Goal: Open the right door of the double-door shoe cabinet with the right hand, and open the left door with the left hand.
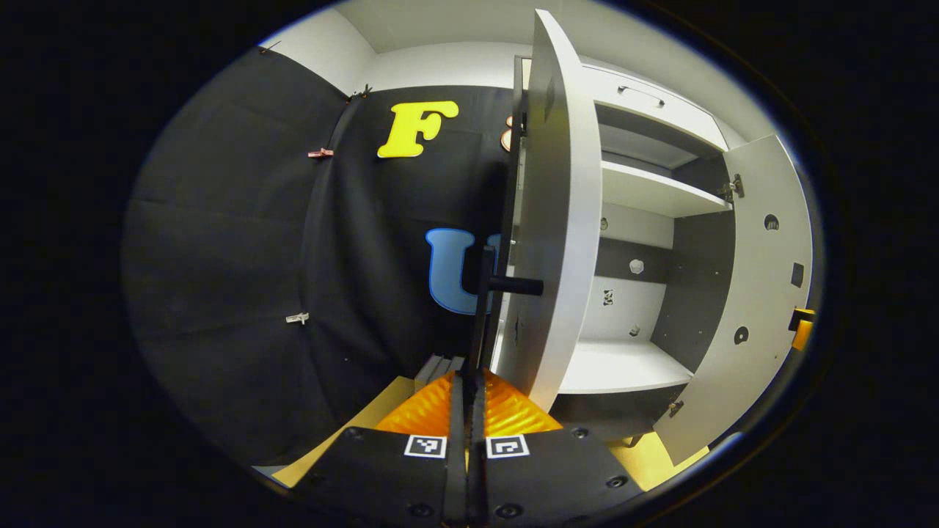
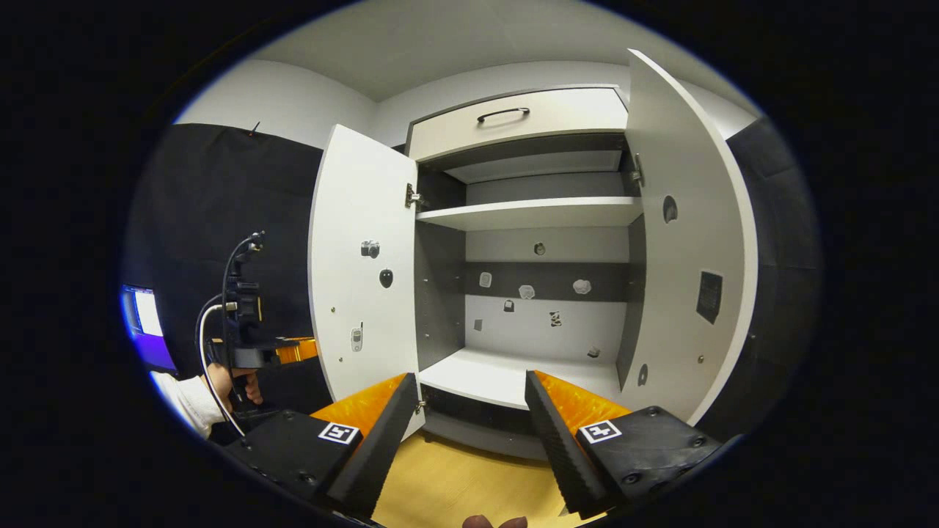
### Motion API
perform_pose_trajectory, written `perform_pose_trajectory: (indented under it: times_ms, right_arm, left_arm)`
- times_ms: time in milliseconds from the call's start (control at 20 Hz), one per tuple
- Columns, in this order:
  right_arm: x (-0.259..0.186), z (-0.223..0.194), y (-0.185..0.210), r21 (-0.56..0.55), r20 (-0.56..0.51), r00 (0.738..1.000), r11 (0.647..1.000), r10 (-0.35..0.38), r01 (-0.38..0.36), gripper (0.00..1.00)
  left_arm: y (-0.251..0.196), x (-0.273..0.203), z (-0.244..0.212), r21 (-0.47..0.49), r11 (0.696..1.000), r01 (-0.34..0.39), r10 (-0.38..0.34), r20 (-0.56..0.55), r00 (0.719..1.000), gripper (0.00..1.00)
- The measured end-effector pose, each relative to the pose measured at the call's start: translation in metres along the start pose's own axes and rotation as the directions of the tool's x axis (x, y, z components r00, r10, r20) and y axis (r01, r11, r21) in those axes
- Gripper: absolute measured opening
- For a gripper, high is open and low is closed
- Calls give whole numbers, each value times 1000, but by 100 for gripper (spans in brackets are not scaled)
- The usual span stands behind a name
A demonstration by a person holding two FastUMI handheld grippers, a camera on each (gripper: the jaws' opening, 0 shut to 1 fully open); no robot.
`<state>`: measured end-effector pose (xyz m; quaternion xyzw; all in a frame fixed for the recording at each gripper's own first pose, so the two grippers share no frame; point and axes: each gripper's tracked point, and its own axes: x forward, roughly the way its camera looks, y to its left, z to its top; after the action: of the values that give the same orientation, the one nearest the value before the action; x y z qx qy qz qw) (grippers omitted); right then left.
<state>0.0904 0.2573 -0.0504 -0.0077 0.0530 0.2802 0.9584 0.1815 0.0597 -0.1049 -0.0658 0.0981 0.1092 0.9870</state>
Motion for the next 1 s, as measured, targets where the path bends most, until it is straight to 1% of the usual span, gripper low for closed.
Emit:
perform_pose_trajectory:
  times_ms: [50,100,150,200,250,300,450,550,600,650,750,800,850,950,1000]
  right_arm:
    - [3,-2,7,-9,-6,1000,1000,11,-11,93]
    - [5,-5,14,-15,-14,999,999,28,-29,93]
    - [6,-6,20,-17,-19,999,999,42,-42,93]
    - [6,-4,26,-16,-18,998,998,55,-56,93]
    - [8,-3,31,-14,-15,998,998,62,-63,93]
    - [10,-3,35,-12,-12,998,997,70,-70,93]
    - [9,-2,40,-15,-10,997,997,80,-81,93]
    - [13,-2,44,-5,-10,996,996,85,-85,93]
    - [12,-2,44,1,-10,996,996,86,-86,93]
    - [12,-1,45,7,-9,996,996,86,-86,93]
    - [14,-1,46,22,-6,996,996,84,-84,93]
    - [13,1,45,27,-5,997,996,82,-82,93]
    - [12,2,44,31,-2,997,996,79,-79,93]
    - [12,4,41,42,1,998,997,67,-67,93]
    - [12,6,38,49,2,998,997,58,-58,93]
  left_arm:
    - [11,-2,1,-5,1000,-15,15,2,1000,6]
    - [17,-3,2,-16,1000,-2,2,0,1000,6]
    - [13,-7,0,-31,999,33,-33,-3,999,7]
    - [20,-13,-1,-17,1000,5,-5,-2,1000,7]
    - [39,-16,-2,10,999,-44,44,2,999,7]
    - [51,-18,-7,9,998,-63,63,-6,998,6]
    - [63,-32,-6,-41,995,-87,87,1,996,5]
    - [63,-43,0,-52,995,-85,87,23,996,5]
    - [58,-48,4,-46,996,-80,82,31,996,12]
    - [53,-53,7,-35,997,-72,73,38,997,7]
    - [41,-59,19,-9,999,-46,46,60,997,13]
    - [31,-62,26,2,999,-33,32,74,997,12]
    - [21,-66,32,14,1000,-17,15,88,996,16]
    - [2,-73,43,35,999,11,-15,109,994,36]
    - [-8,-75,47,46,999,25,-31,114,993,49]
